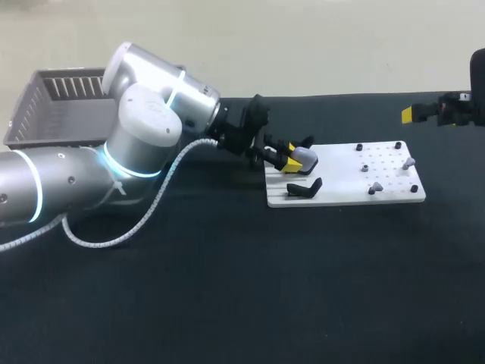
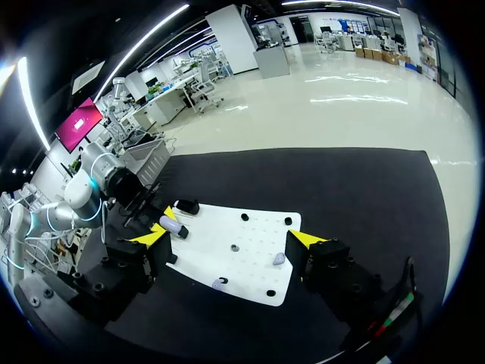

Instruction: Pick up each earbud case from the left stands, insert the matching earbuds, close the lid, and place the case in the box.

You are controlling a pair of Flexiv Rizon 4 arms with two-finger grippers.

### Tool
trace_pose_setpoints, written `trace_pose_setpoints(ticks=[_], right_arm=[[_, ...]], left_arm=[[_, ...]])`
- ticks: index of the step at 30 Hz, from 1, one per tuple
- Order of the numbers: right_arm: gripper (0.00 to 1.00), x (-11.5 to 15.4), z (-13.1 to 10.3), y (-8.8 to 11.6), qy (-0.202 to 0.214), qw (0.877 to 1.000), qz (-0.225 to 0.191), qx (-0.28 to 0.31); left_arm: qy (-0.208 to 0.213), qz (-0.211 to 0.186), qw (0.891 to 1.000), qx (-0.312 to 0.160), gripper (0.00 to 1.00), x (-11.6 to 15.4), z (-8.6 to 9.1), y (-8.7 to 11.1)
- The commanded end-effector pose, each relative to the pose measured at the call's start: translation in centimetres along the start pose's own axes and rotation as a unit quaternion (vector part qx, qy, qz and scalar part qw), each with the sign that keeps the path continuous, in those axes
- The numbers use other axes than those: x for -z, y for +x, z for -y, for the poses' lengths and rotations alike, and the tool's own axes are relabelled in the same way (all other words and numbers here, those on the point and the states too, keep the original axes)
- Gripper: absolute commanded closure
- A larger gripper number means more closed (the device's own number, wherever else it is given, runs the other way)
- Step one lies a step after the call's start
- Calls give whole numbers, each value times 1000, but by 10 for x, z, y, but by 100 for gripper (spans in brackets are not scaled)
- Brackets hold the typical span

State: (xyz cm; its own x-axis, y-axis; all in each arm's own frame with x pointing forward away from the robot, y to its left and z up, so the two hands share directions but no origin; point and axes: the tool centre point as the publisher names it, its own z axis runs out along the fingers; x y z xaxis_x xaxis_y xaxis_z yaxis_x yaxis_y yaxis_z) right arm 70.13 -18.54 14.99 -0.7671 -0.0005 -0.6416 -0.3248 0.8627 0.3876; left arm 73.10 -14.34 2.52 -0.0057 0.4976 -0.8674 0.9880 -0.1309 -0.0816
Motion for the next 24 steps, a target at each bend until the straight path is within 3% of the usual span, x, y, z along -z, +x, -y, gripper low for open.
trace_pose_setpoints(ticks=[1,9,11,13,18,24], right_arm=[[0,0,0,0,-1,1000,0,0],[0,0,0,0,-1,1000,0,0],[0,0,0,0,-1,1000,0,0],[0,0,0,0,-1,1000,0,0],[0,0,0,0,-1,1000,0,0],[0,0,0,0,-1,1000,0,0]], left_arm=[[1,0,1000,-3,100,1,0,-2],[-17,24,999,-31,100,24,20,-20],[-14,69,997,-33,100,30,25,-27],[-16,76,996,-41,100,35,30,-37],[-22,139,988,-64,100,48,47,-69],[-32,177,980,-81,100,60,64,-92]])
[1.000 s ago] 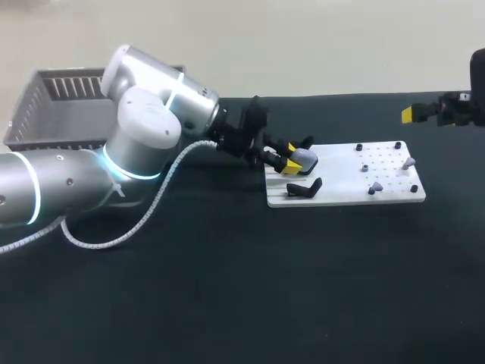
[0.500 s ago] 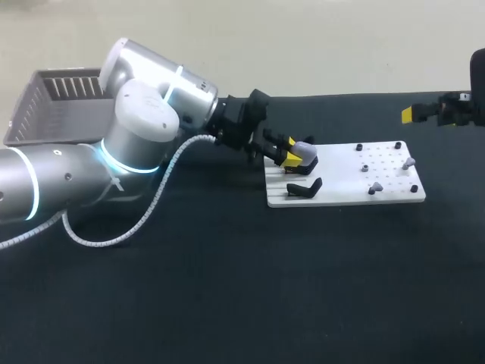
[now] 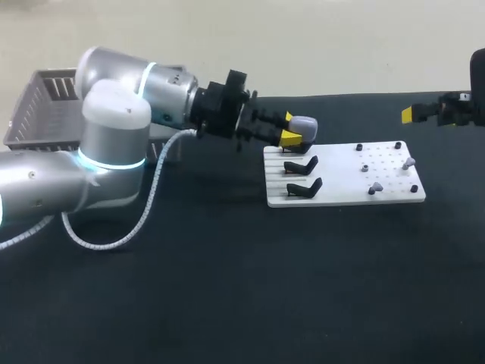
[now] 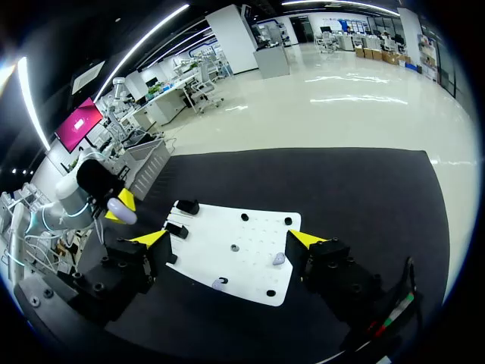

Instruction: Pick up each earbud case from the left stands, insert the matching earbuds, close the lid, and place the case in the box.

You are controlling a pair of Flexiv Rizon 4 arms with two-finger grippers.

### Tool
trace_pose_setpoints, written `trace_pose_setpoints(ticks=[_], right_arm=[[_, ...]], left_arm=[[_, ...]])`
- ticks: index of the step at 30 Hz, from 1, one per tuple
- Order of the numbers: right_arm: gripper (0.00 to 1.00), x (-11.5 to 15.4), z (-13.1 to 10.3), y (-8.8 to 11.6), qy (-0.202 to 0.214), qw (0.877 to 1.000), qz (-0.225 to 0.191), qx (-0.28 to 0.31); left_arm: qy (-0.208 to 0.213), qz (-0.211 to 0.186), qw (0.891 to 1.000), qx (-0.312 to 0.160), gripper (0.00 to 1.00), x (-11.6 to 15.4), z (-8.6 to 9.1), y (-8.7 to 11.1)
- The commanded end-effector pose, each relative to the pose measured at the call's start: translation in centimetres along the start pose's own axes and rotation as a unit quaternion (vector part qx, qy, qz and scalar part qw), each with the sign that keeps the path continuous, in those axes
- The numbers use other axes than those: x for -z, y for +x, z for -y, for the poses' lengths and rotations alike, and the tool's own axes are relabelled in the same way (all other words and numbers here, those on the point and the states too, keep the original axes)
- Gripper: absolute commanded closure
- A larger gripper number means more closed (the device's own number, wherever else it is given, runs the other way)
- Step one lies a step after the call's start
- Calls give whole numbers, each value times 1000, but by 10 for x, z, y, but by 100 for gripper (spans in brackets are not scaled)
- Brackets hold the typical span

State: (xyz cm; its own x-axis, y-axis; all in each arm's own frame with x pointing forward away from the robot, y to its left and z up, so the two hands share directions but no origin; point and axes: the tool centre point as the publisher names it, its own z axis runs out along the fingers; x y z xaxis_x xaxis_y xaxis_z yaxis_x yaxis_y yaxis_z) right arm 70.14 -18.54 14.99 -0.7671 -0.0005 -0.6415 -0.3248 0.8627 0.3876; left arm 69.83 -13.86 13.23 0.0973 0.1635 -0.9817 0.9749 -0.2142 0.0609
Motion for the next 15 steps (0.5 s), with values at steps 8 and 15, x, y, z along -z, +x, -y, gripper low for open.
trace_pose_setpoints(ticks=[8,15], right_arm=[[0,0,0,0,-1,1000,0,0],[0,0,0,0,-1,1000,0,0]], left_arm=[[-61,31,998,-4,100,8,33,-16],[-62,45,997,0,100,11,37,-16]])
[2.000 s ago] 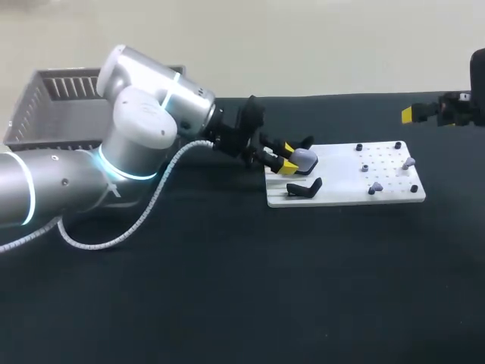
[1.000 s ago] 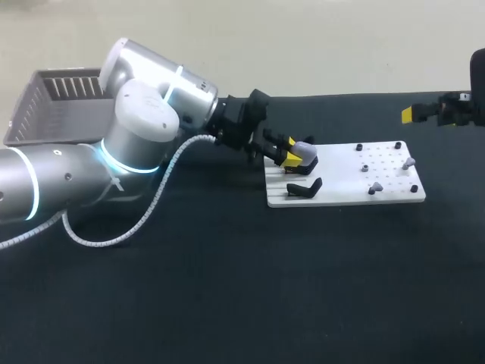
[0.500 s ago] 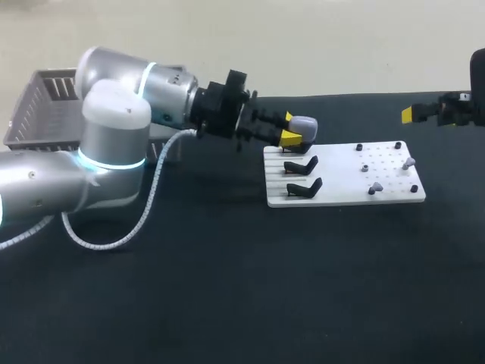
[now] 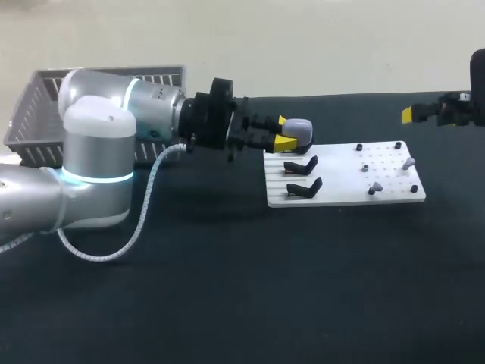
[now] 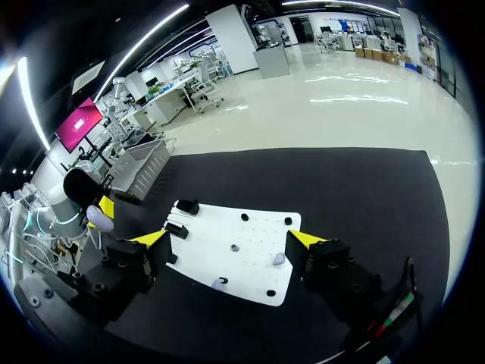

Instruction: Pick up each earbud case from the left stands, insert the matching earbuds, close the lid, and place the case in the box.

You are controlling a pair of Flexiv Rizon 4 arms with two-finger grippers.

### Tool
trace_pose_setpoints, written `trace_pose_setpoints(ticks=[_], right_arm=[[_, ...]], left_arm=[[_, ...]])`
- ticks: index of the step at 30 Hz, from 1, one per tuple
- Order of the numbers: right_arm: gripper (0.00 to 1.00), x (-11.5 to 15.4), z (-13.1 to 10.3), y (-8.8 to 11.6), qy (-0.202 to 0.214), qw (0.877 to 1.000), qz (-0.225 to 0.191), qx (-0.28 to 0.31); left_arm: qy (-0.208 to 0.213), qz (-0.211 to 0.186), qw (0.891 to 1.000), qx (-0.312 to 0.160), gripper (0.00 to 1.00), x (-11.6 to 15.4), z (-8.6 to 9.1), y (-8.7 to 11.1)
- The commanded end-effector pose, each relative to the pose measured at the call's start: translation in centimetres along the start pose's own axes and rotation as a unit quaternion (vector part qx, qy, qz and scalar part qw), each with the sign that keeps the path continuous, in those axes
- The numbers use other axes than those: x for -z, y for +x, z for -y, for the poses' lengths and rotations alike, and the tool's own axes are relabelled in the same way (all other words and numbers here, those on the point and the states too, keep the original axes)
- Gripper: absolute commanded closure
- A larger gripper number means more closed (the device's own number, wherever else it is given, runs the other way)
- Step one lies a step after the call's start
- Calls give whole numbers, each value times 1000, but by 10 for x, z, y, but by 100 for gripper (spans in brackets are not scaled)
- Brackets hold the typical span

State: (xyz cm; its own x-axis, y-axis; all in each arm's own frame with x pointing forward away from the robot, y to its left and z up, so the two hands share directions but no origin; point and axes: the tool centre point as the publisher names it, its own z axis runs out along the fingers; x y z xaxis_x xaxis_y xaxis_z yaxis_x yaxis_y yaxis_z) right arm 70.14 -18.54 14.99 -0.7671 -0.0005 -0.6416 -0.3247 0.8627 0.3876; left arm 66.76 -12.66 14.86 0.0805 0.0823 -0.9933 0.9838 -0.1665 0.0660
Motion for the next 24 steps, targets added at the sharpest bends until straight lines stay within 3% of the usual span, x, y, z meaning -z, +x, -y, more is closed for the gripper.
trace_pose_setpoints(ticks=[1,24], right_arm=[[0,0,0,0,-1,1000,0,0],[0,0,0,0,-1,1000,0,0]], left_arm=[[-38,3,999,-2,100,3,6,1],[-8,6,1000,-5,100,2,5,3]])
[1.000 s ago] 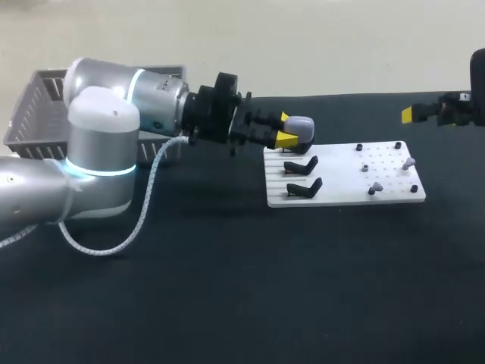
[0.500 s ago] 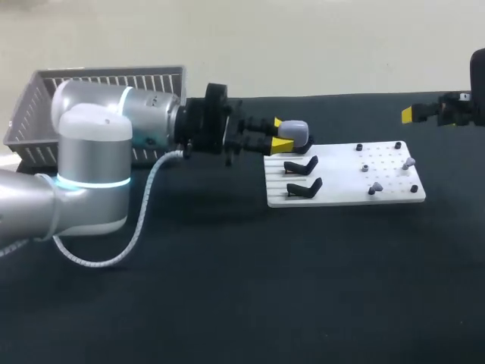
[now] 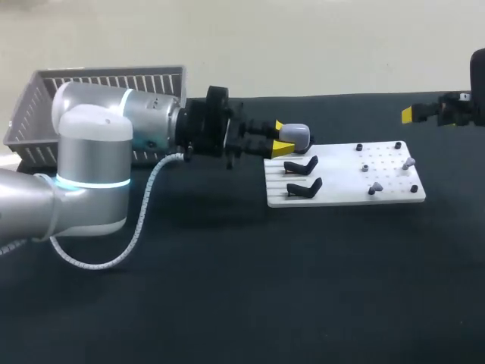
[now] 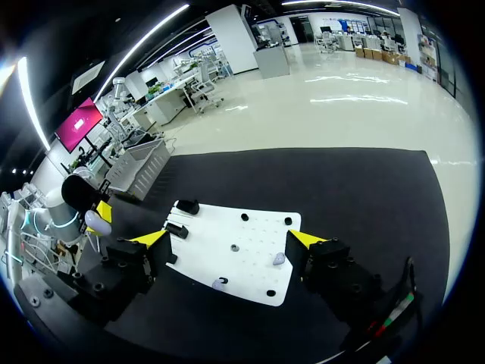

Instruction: Pick up each earbud case from the left stands, insert the matching earbuds, close the lid, and place the case in the box.

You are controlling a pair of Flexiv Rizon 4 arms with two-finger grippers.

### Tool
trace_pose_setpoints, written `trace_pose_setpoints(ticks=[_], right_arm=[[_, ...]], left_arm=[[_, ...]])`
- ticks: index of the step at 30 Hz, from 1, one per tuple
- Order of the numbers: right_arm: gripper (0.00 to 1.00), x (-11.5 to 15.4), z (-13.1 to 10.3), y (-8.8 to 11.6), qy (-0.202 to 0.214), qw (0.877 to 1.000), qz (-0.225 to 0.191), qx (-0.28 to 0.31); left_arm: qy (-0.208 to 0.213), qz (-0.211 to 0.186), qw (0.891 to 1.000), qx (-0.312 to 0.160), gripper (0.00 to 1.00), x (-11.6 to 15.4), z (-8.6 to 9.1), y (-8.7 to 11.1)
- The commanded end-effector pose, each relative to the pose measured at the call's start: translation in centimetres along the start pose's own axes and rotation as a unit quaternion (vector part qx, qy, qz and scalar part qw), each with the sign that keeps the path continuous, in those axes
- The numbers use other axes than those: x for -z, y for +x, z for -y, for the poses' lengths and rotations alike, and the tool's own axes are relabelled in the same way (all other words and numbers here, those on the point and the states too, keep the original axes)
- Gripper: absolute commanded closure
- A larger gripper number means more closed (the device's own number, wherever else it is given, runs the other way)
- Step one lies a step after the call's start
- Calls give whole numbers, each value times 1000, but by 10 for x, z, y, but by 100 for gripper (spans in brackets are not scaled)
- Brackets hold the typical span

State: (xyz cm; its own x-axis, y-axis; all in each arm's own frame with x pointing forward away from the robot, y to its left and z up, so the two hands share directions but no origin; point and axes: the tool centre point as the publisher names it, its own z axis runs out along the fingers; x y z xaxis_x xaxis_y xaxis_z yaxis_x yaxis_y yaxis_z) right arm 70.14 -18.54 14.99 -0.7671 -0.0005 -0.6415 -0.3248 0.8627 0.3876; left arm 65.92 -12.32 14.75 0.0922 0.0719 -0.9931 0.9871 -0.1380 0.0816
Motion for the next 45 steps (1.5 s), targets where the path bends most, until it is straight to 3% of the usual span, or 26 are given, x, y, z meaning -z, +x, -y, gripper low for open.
trace_pose_setpoints(ticks=[1,13,23,32,45], right_arm=[[0,0,0,0,-1,1000,0,0],[0,0,0,0,-1,1000,0,0],[0,33,-70,25,-28,998,-4,52],[0,32,-127,42,-56,994,-27,87],[0,15,-168,54,-71,991,-40,102]], left_arm=[[6,0,1000,6,100,0,-3,3],[7,0,1000,8,100,-1,-3,3],[7,0,1000,8,100,-1,-3,3],[7,0,1000,8,100,-1,-3,3],[7,0,1000,8,100,-1,-3,3]])
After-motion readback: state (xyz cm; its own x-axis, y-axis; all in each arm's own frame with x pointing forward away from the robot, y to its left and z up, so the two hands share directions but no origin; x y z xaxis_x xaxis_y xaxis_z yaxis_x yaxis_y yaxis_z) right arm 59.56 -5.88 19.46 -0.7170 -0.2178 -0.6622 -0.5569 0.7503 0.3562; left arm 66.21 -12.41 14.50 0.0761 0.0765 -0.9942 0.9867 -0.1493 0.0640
